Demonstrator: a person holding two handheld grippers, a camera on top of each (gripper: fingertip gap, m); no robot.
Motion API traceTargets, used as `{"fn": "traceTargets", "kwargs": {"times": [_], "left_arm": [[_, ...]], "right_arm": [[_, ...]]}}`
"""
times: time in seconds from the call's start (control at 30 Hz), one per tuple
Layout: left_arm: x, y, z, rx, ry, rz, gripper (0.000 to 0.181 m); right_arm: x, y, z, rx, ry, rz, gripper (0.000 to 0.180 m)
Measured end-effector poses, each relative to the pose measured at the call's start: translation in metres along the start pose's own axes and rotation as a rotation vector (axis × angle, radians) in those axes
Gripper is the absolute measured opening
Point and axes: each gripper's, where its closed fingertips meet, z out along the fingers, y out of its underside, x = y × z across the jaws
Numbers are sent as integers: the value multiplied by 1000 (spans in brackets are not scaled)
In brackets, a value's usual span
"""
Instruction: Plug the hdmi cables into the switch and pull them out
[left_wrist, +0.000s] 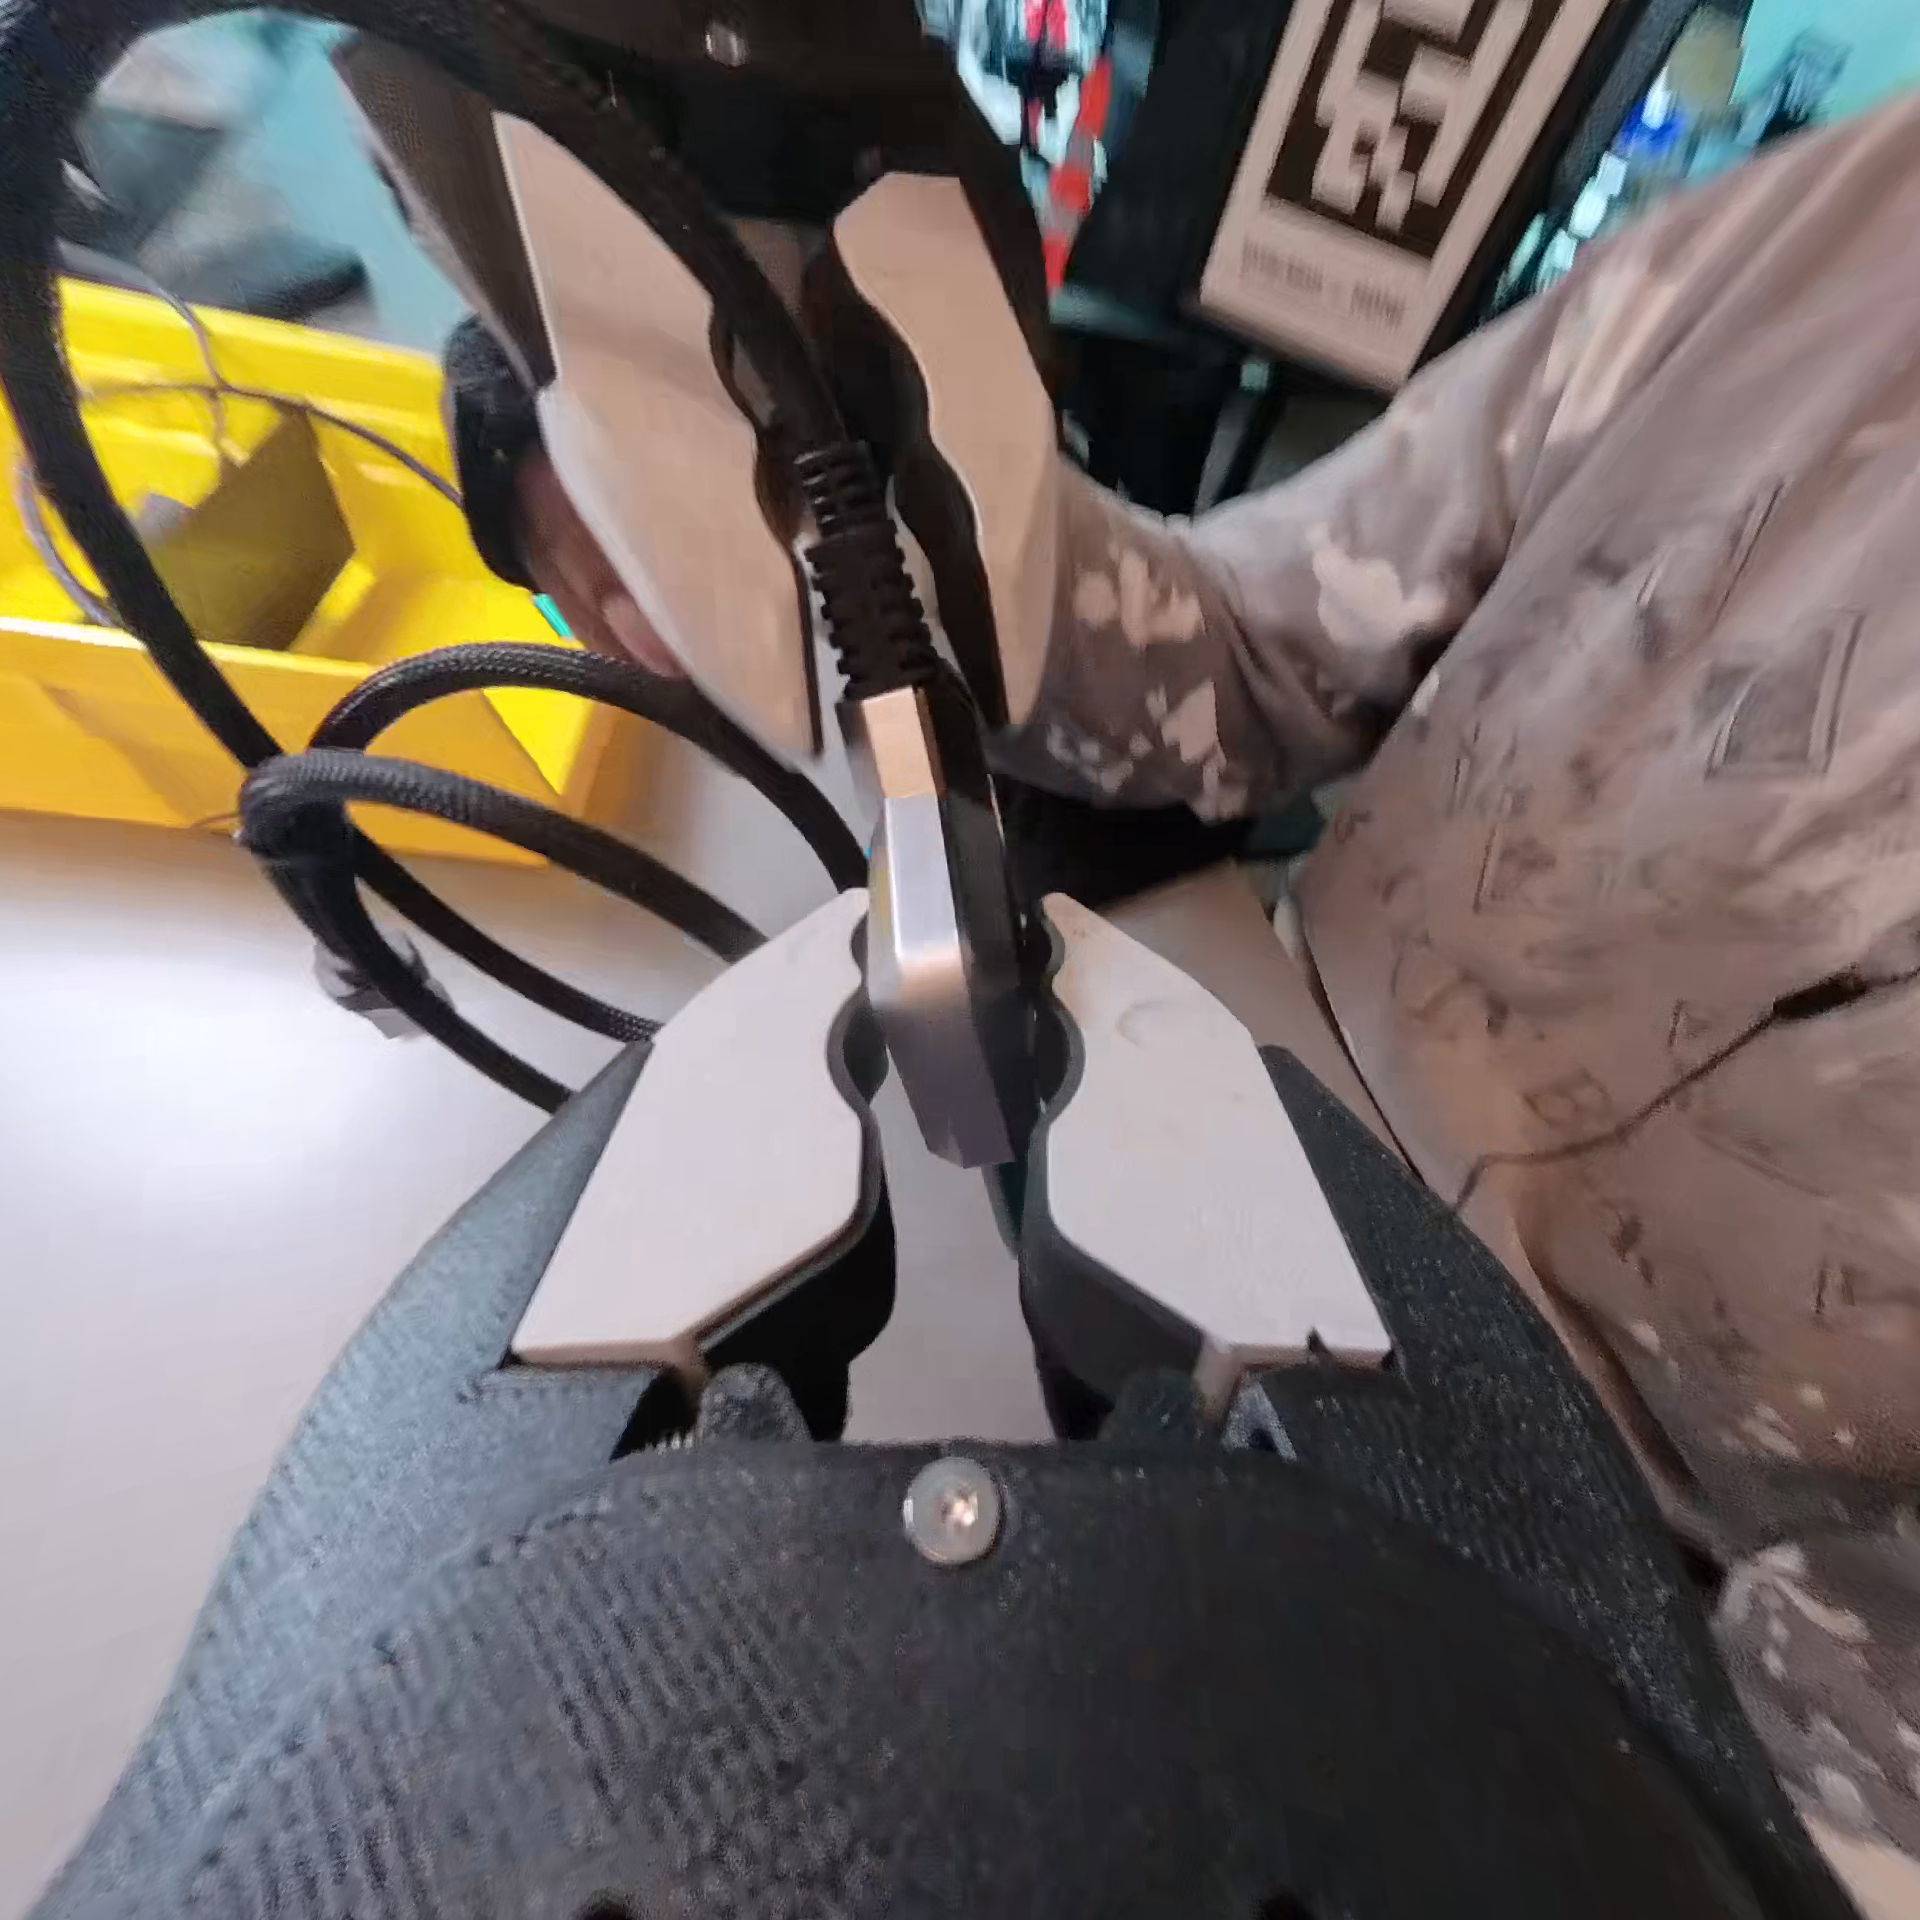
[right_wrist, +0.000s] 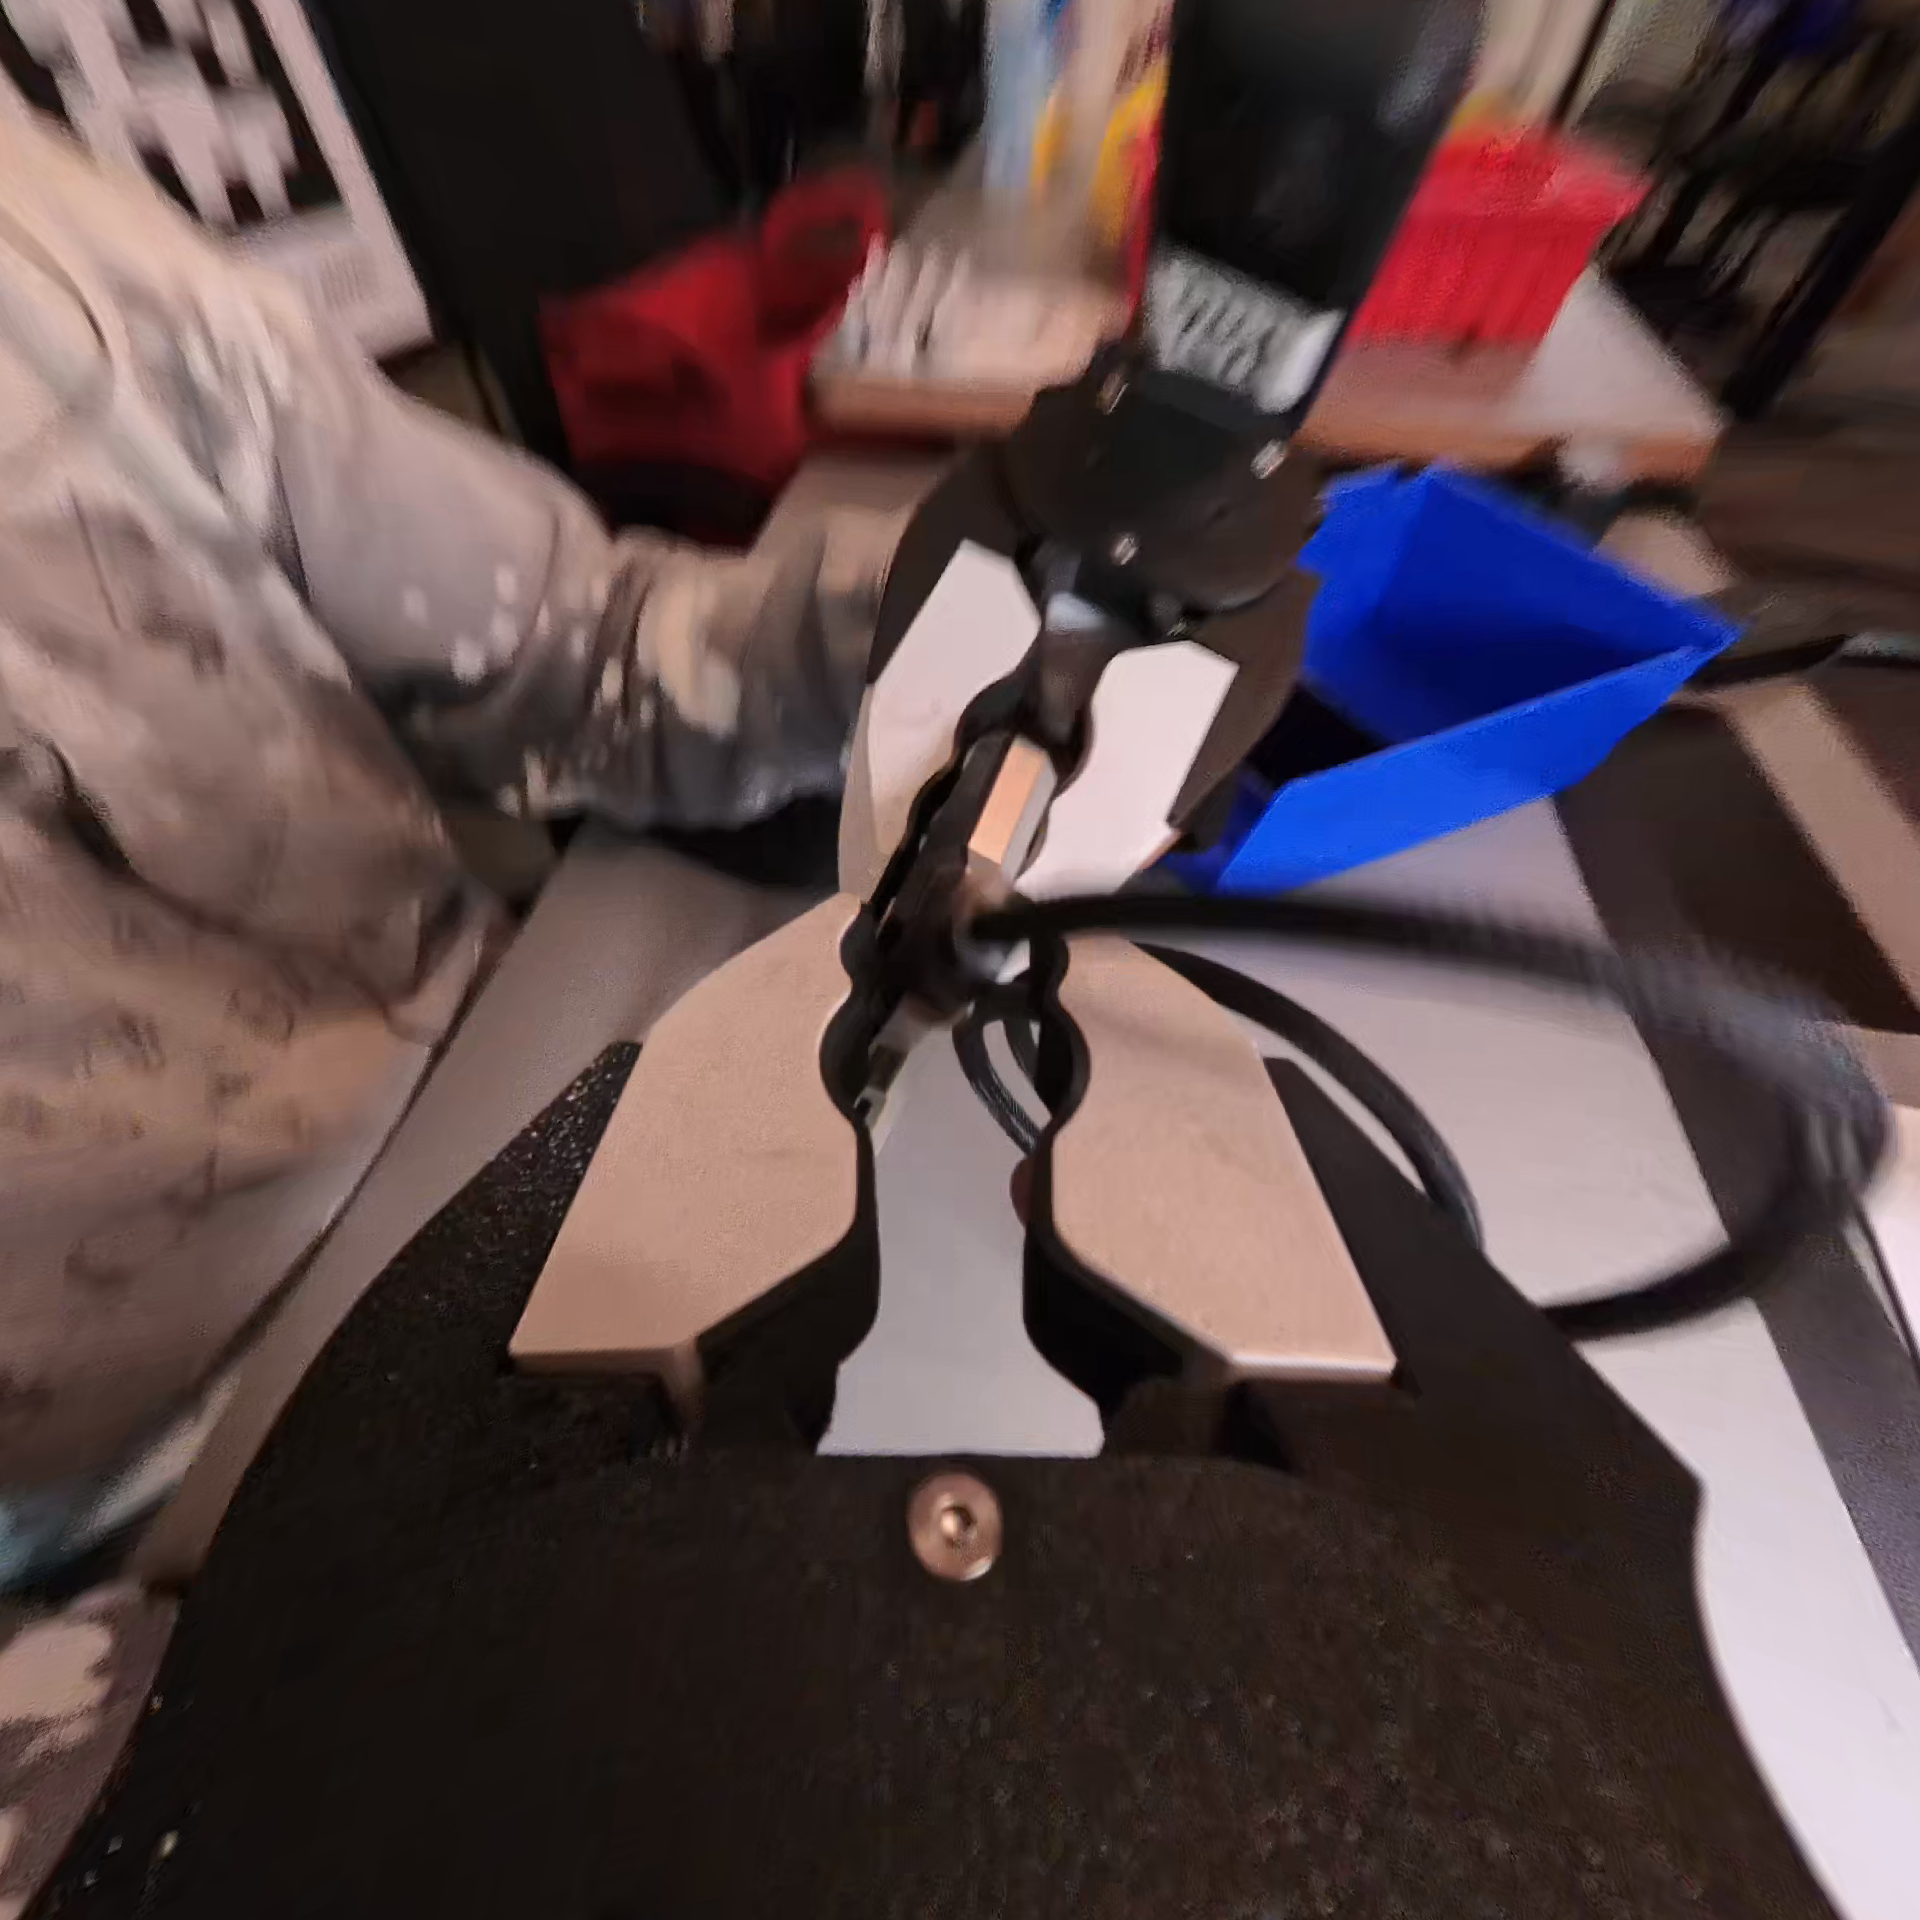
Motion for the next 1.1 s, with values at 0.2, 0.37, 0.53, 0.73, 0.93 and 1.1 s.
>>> {"fn": "traceTargets", "kwargs": {"times": [0.2,0.37,0.53,0.73,0.93,1.1], "left_arm": [[-47,-39,-47,400,-229,-34,22],[-52,-51,-57,518,-264,-24,22],[-30,-25,-37,214,-204,16,25],[-20,14,6,-120,-188,79,25],[-42,2,-5,-28,-303,63,21],[-62,-22,-55,252,-402,-37,22]], "right_arm": [[44,-6,-16,214,101,150,40],[58,-13,6,199,202,104,25],[29,13,5,-102,156,-6,20],[1,43,4,-398,126,-48,20],[35,8,-14,-263,426,-147,28],[27,-103,-55,337,715,-260,26]]}}
